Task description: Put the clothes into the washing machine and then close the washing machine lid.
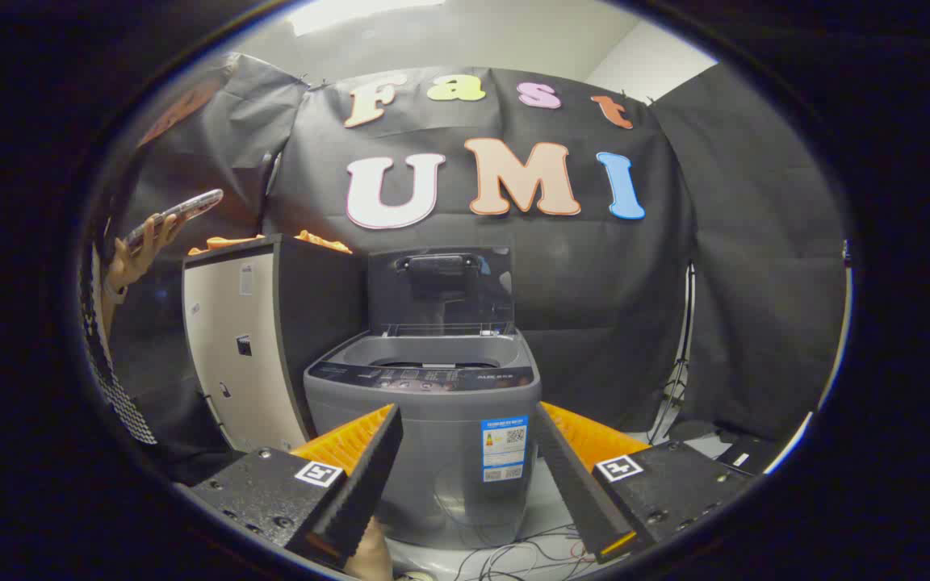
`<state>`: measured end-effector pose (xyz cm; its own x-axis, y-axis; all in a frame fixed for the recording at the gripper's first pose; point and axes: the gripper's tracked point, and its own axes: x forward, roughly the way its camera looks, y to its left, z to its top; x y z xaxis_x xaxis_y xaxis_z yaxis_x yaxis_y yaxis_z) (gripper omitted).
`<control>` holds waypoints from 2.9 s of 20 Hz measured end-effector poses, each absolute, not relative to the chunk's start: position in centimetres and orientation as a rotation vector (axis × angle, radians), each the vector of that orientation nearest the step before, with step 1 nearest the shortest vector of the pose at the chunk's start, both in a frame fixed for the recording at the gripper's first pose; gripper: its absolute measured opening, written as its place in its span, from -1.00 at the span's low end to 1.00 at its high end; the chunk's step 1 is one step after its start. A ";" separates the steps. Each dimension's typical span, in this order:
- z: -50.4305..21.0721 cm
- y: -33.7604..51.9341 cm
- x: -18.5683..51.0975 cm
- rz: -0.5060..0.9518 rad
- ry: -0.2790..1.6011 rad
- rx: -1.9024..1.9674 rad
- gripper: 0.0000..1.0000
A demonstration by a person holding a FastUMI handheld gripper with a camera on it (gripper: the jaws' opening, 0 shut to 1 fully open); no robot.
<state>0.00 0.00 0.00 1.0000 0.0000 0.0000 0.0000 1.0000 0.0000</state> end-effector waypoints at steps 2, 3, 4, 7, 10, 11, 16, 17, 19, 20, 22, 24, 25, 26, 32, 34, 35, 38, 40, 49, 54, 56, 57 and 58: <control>0.0 0.0 0.0 0.000 0.000 0.000 0.97; -0.1 0.0 0.0 0.000 0.000 0.000 0.97; 0.0 0.0 0.0 0.000 0.000 0.000 0.97; 0.0 0.0 0.0 0.000 0.000 0.000 0.96; 0.0 0.0 0.0 0.000 0.000 0.000 0.96; 0.0 0.0 0.0 0.000 0.000 0.000 0.96; 0.0 0.0 0.0 -0.001 -0.001 -0.001 0.96; 0.0 -0.3 0.1 -0.014 -0.001 0.002 0.97; 0.1 -0.3 0.6 -0.036 -0.007 0.022 0.97; 0.1 0.1 1.1 -0.042 -0.004 0.051 0.97; 1.0 1.0 2.5 -0.057 -0.024 0.089 0.96; 3.3 2.7 4.3 -0.048 -0.068 0.097 0.95; 4.8 3.9 5.5 -0.032 -0.089 0.112 0.94; 6.5 5.4 6.7 -0.006 -0.105 0.127 0.95; 17.3 14.5 13.7 0.111 -0.141 0.101 0.94; 20.6 18.4 15.9 0.154 -0.136 0.085 0.93; 22.1 20.4 16.9 0.181 -0.139 0.072 0.93; 26.0 26.5 20.0 0.258 -0.127 0.038 0.93; 28.0 30.9 21.5 0.323 -0.118 0.024 0.94; 28.4 46.0 28.4 0.528 0.115 0.097 0.94; 24.1 48.4 33.0 0.496 0.349 0.117 0.94; 22.2 48.8 34.4 0.462 0.423 0.086 0.94; 21.1 48.9 34.7 0.450 0.459 0.071 0.94; 20.0 49.1 35.1 0.444 0.494 0.055 0.95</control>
<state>35.12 49.14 20.03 0.7875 0.4248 -0.4465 -0.3986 0.9036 0.1566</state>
